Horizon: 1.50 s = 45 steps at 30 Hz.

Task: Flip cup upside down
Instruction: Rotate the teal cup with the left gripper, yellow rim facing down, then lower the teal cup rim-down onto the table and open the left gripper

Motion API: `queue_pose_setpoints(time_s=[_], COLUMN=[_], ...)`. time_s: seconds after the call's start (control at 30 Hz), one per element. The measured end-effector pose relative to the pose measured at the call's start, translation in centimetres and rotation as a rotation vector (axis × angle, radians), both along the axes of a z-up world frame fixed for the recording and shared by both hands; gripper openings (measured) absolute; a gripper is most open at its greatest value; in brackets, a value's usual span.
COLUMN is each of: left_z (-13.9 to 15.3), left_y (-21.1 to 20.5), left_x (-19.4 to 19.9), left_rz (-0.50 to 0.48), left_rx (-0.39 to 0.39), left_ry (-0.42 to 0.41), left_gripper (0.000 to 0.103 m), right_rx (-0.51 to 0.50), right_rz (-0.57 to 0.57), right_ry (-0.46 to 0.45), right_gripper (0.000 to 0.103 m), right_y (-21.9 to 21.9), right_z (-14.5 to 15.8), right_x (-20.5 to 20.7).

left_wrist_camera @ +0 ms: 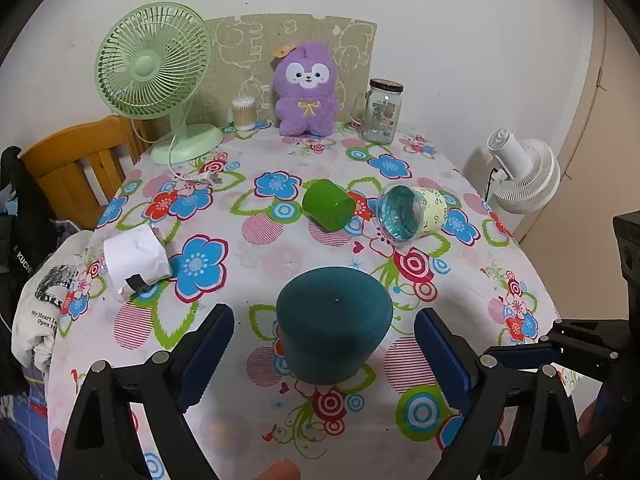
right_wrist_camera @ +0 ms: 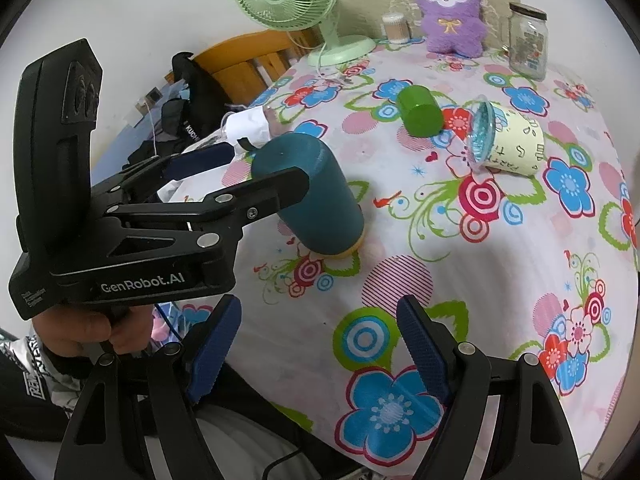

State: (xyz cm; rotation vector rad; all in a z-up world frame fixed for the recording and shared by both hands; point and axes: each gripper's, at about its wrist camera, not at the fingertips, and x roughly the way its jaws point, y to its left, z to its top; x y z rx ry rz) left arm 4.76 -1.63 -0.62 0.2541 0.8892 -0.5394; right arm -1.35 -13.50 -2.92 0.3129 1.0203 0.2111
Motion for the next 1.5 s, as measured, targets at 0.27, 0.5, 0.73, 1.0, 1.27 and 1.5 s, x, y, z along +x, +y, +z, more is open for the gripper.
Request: queue_pose_setpoints(time_s=[0.27,0.5,0.73,1.0,1.27,1.5], left_z=[1.0,1.9,2.8,4.1,5.4,6.4], left_y=[0.7,1.5,2.4,3.7,4.7,5.5], left_x=[-0.3,-0.2,0.0,0.1,-0.1,-0.5], left_rz=[0.001,0.015,0.026,0.052,0.086,0.106], left_rx=[-0.007,-0.018,-0.041,-0.081,-0.112,-0.135], left_ry=[-0.021,-0.037,-0.052,-0.081,-0.129,-0.169], left_gripper=[0.093,0.095,0.096,0.100,0.103,0.103], right_rx=[-0.018,-0.031,-0.042,-0.044,-0.081,-0.107], right_rz=[0.011,0.017,0.009,-0.019,-0.055,-0.093], right_ry=[-0.010,-0.022,-0.039,-0.084,-0.171,-0.227], right_gripper=[0.082,0.082,0.082,0.089,0.093,0.094], right_y=[0.6,1.1,1.3,1.1,1.0,0.8], right_z=[0.8,1.5,2.2,3.3,5.1,6.1], right_x=[0.4,0.9,1.2,1.3,1.0,0.9])
